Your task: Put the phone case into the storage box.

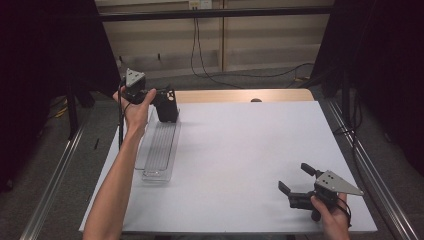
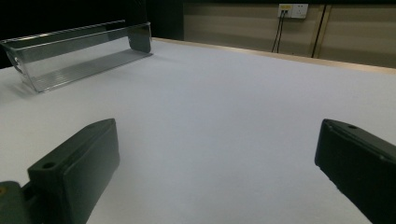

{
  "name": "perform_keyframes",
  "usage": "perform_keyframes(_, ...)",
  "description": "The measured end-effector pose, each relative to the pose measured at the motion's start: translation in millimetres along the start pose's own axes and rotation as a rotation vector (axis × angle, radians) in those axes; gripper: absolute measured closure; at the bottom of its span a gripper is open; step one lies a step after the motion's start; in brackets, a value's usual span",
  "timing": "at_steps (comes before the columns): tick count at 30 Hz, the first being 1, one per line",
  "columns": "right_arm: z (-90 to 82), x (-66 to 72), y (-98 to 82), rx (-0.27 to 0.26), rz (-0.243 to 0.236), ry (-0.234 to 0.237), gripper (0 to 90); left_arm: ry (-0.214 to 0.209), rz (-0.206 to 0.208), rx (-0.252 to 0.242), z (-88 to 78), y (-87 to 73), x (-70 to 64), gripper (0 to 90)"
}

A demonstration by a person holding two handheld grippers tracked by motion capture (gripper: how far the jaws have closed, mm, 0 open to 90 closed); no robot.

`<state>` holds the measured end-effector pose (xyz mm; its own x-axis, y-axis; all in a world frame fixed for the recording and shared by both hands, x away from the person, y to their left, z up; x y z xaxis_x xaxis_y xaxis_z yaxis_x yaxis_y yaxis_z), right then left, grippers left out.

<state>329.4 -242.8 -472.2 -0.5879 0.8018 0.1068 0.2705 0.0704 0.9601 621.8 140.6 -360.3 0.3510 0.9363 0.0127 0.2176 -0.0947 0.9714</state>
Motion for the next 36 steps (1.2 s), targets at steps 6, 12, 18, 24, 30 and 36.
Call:
perform_keyframes(6, -1.7, -2.4, 0.1, -0.003, 0.002, -0.008, 0.0, -0.001, 0.007, -0.006, -8.8, -2.9, 1.1, 2.6)
perform_keyframes(12, -2.1, -2.2, 0.5, -0.004, -0.004, -0.011, 0.0, -0.001, 0.001, 0.003, -19.7, -1.8, 4.7, 2.9)
perform_keyframes(18, -4.3, -3.6, 1.4, -0.008, -0.004, -0.023, 0.0, -0.006, -0.01, 0.012, -26.1, -4.8, 5.7, 3.2)
perform_keyframes(24, -5.7, -5.8, 2.3, -0.014, -0.007, -0.04, 0.0, -0.024, -0.017, 0.009, -31.5, -12.9, -2.1, 4.4)
perform_keyframes(30, -5.9, -4.9, 1.9, -0.013, -0.008, -0.041, 0.0, -0.052, 0.013, 0.008, -40.5, -19.1, -7.9, 5.1)
perform_keyframes(36, -6.5, -3.9, 2.4, -0.013, -0.009, -0.041, 0.0, -0.105, 0.032, 0.006, -52.2, -24.1, -22.6, 5.1)
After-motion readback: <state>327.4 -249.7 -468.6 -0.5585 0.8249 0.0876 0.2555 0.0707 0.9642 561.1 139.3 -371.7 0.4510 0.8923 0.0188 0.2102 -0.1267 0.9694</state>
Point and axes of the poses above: each handheld gripper's, and its own axes: z roughly forward along the jaws, y roughly out of its top, x roughly to its left, the point moved 10 cm from there along z, roughly forward along the jaws, and after that the axes turned 7 degrees about y, right-handed, at the moved point
